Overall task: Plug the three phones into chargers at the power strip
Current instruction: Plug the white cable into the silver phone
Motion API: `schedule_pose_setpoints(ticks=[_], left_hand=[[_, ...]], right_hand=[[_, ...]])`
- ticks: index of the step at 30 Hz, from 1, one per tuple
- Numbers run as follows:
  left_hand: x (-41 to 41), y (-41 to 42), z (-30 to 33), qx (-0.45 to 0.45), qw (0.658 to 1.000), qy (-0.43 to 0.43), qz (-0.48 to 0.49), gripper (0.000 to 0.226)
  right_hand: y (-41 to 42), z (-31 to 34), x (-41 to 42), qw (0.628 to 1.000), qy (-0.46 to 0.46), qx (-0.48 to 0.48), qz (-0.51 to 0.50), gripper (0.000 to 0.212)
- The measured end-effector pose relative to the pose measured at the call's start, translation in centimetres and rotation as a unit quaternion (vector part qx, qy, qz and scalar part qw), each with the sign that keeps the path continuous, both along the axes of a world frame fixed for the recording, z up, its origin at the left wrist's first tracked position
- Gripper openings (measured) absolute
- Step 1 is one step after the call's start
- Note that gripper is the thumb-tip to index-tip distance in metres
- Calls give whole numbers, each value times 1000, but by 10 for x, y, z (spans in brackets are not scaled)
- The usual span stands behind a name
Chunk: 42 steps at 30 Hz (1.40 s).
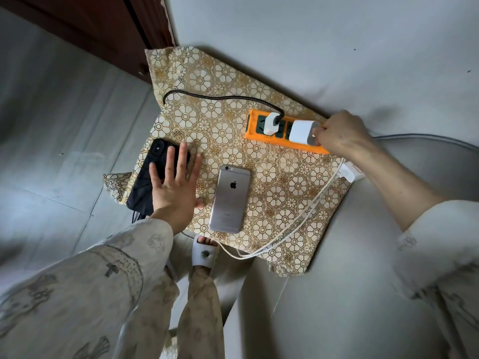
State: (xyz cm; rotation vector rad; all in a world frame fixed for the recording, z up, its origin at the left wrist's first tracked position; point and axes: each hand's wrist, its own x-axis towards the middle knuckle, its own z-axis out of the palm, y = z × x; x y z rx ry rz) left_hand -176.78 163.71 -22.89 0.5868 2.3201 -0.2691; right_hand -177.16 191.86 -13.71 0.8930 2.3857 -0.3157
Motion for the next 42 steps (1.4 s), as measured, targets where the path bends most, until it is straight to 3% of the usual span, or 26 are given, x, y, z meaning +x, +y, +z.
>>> schedule_pose_setpoints(ticks=[3, 7, 13, 21, 28, 30, 33, 37, 39, 42], left_hand=[[0, 0, 1, 1, 1000, 0, 1, 107], [0, 1, 3, -2, 1000, -2, 2, 107], [0, 1, 5, 5, 1000, -6, 7, 107], [-1, 1, 6, 4, 1000, -13, 9, 105], [-1, -1, 4, 15, 1000, -15, 10, 105], [-1, -2, 3, 24, 1000, -12, 11, 107], [-1, -4, 1, 37, 999, -9, 12, 108], [-1, -6, -1, 52, 999, -5, 7, 107], [-2, -7, -3, 57, 998, 0, 3, 107], [-3, -8, -3, 61, 998, -2, -1, 105]], right_hand=[[-8, 3, -14, 1000, -3, -6, 4, 31], [-14, 2, -27, 999, -25, -37, -14, 13], [-12, -4, -23, 999, -28, -42, -9, 29], [-17, -8, -27, 998, -8, -38, -54, 25], [-24, -12, -9, 1000, 27, 1, -4, 38], [-30, -11, 10, 980, 108, -104, -133, 46], [-61, -14, 56, 901, 229, -231, -285, 33], [-123, -42, 130, 836, 173, -354, -381, 27], [-151, -56, 155, 806, 163, -366, -436, 17], [-179, -67, 173, 827, 178, -302, -439, 18]])
